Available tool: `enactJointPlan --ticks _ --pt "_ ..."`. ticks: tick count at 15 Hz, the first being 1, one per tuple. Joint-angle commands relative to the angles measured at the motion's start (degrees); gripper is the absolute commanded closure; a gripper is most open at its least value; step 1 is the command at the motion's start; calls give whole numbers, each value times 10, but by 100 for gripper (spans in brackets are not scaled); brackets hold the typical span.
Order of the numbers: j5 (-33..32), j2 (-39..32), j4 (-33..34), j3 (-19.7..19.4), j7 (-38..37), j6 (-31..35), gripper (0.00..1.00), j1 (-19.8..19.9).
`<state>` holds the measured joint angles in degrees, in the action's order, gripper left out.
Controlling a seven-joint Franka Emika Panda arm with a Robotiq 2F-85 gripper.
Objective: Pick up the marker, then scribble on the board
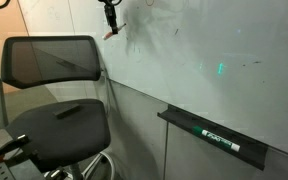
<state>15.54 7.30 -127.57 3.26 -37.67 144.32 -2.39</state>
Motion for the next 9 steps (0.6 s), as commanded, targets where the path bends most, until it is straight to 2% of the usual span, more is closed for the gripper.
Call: enactJointPlan --ticks 1,9 --pt "34 -8 11 4 9 39 95 -4" --pt "64 -61 57 4 77 -7 95 -14"
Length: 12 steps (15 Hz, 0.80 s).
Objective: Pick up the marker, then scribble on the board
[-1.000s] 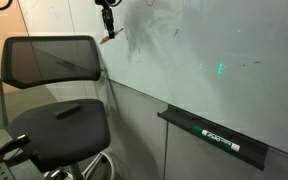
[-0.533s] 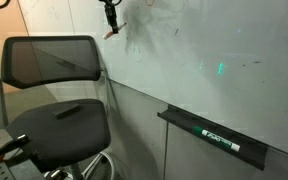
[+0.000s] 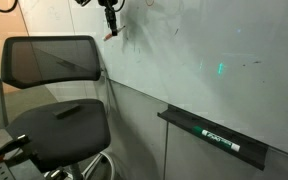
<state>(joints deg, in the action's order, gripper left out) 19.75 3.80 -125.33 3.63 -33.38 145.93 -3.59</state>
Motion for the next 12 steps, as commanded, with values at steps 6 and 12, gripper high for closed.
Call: enactJointPlan --ticks 6,12 --pt "32 -45 43 -6 64 -40 95 4" --pt "43 -25 21 -10 88 -26 95 8"
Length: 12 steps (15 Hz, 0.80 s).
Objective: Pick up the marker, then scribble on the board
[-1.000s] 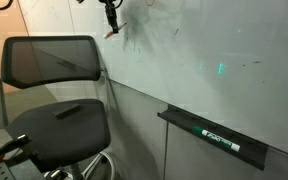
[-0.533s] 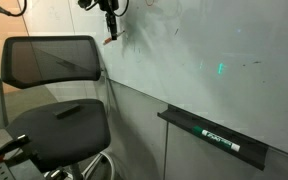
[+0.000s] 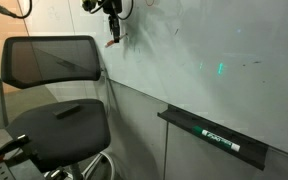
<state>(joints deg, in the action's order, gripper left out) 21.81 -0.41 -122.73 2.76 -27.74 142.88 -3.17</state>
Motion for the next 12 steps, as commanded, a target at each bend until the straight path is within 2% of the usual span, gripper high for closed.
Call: enactJointPlan --ticks 1,9,12 --pt "25 22 -9 -1 40 8 95 3" --pt "34 74 -63 3 122 48 95 -6" --pt "43 97 -82 -1 186 25 95 -12"
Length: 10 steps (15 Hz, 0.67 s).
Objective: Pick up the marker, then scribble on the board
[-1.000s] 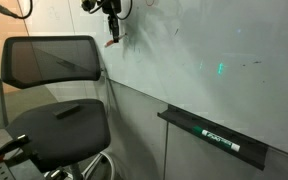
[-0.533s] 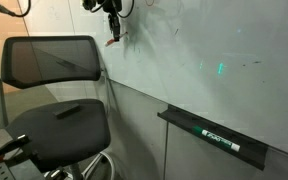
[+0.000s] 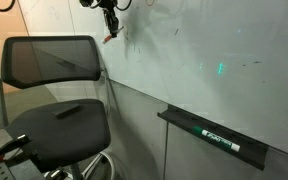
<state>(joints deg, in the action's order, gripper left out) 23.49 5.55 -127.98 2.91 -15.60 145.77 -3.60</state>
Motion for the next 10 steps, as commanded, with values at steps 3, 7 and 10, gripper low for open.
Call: enactJointPlan --ticks 3,7,10 --pt "5 46 -29 -9 112 -63 95 -7" --pt "-49 39 2 -15 142 -194 95 1" --pt "-75 36 27 -18 163 -266 95 4"
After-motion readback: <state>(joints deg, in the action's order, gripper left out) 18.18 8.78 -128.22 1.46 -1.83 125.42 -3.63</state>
